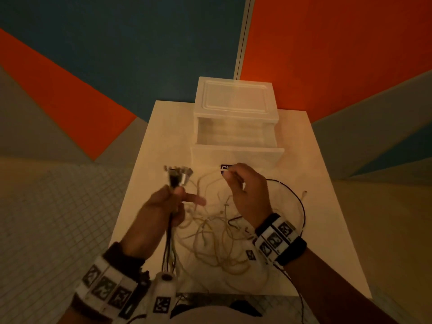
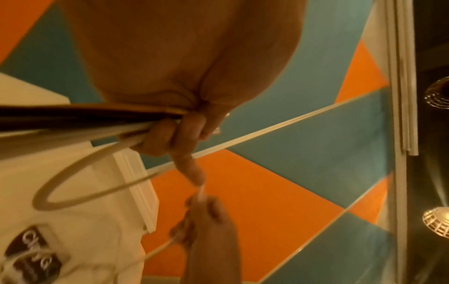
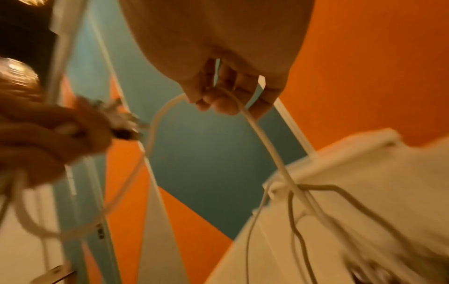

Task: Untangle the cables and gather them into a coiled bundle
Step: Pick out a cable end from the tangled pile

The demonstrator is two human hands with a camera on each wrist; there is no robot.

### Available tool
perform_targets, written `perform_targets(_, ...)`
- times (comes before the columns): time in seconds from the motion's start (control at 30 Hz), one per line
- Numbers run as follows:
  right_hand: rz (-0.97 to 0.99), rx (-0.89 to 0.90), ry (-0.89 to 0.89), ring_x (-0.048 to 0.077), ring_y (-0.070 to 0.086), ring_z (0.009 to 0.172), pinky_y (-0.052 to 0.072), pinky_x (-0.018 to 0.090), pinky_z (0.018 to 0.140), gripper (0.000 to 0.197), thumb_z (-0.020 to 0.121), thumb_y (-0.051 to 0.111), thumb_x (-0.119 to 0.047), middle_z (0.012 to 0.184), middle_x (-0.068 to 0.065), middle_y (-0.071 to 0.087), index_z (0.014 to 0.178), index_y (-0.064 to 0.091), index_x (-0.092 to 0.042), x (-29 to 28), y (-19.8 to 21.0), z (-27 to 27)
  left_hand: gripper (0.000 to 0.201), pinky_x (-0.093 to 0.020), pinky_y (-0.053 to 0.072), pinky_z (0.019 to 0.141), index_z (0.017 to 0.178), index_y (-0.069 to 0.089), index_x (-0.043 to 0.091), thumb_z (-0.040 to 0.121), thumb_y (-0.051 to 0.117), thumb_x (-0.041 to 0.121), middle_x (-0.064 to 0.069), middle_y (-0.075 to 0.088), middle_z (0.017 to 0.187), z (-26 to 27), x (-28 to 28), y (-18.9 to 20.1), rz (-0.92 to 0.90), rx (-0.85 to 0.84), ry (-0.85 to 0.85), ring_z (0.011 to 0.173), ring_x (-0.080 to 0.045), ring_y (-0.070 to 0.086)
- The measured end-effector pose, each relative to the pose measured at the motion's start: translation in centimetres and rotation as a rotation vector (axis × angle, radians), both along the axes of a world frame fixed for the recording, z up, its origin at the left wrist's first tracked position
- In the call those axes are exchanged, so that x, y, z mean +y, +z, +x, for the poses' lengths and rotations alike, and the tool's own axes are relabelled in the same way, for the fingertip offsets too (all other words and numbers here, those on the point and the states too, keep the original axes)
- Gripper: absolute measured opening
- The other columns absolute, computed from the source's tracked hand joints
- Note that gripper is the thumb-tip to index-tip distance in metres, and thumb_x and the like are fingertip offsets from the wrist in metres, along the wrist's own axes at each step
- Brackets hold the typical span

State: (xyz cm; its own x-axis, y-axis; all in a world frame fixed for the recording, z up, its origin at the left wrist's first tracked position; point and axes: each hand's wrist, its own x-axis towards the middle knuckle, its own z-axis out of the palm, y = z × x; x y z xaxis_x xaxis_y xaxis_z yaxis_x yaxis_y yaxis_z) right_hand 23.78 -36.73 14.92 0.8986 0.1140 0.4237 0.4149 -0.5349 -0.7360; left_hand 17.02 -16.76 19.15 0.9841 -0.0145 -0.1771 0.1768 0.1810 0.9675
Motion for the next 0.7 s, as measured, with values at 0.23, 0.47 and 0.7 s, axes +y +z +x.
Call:
perform_targets(0.23,-0.08,0.185,0.321,0.013,0.052,0.073,0.045,0.034,0.067,0.021,0.1,0.046,-0.028,0.082,-0.002,0.056,0.09,0.058,-0.013,2.9,0.8,-5.2,0.014,-0.024,0.028,0.051,0.088,0.052,0.01,0.096,0.043,0.016,-0.01,0.055,0.081,0.9,-1.4,0.1,-0.352,0.046,0.055,0.048,-0.009,0.029)
perform_targets(0.47,-0.423,0.645,0.368,0.025,0.061,0.097,0.044,0.033,0.081,0.023,0.103,0.04,-0.025,0.105,0.007,0.063,0.107,0.057,-0.009,-3.0,-7.7,-2.7,0.006,-0.025,0.028,0.058,0.093,0.048,0.007,0.097,0.043,0.009,-0.004,0.048,0.082,1.7,4.1,1.4,-0.804,-0.169,-0.063,0.058,-0.011,0.031)
perform_targets(0.7,-0.364,0.542,0.066,0.019,0.063,0.089,0.032,0.034,0.105,0.043,0.094,0.031,-0.041,0.088,-0.003,0.07,0.082,0.063,-0.016,-4.6,-8.7,1.7,0.019,-0.02,0.028,0.05,0.079,0.052,0.017,0.084,0.068,0.026,0.002,0.044,0.073,1.3,3.1,1.4,-0.379,-0.1,0.043,0.055,-0.009,0.022)
